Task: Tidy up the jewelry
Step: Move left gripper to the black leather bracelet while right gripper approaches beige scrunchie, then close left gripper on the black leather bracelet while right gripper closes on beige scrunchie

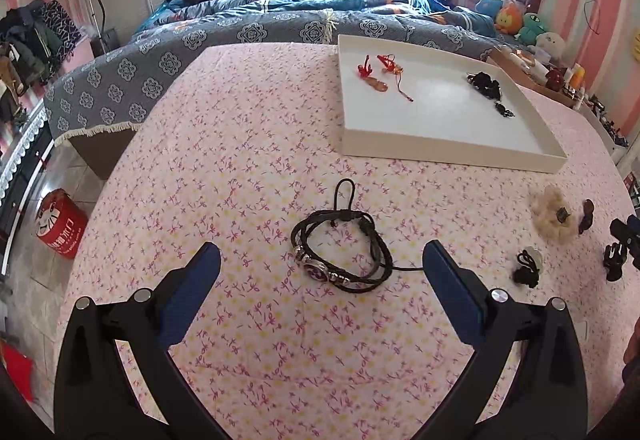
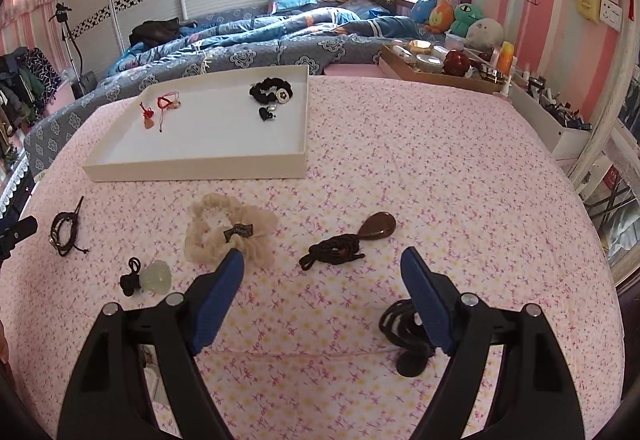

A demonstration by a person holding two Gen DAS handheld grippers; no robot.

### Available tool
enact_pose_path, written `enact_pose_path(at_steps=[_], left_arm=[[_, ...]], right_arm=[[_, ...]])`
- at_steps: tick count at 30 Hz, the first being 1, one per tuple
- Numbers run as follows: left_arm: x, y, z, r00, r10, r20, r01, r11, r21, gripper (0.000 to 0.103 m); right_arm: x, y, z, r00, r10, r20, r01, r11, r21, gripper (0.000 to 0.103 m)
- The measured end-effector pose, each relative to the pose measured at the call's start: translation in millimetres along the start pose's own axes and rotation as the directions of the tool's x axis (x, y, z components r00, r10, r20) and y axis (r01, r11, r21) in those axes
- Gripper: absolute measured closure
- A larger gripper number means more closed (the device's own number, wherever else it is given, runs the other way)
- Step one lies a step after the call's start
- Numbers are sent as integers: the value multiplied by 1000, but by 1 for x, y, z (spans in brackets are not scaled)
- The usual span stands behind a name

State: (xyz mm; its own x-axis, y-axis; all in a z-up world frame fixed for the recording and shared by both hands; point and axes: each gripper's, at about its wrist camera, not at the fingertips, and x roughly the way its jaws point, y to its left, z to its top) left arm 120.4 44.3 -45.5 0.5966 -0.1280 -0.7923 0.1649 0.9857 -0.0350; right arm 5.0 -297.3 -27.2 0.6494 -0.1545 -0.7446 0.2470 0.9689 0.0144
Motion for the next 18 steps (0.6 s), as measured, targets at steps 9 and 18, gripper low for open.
enact_pose_path(at_steps=[9,18], left_arm=[[24,6,-1,999,-3,-47,3,1000,-4,3],[37,11,8,998,4,-58,-2,1000,29,3]], right_arm=[[18,12,0,999,2,-34,-2,1000,7,22],[34,32,11,999,3,-53,-6,999,-53,22]])
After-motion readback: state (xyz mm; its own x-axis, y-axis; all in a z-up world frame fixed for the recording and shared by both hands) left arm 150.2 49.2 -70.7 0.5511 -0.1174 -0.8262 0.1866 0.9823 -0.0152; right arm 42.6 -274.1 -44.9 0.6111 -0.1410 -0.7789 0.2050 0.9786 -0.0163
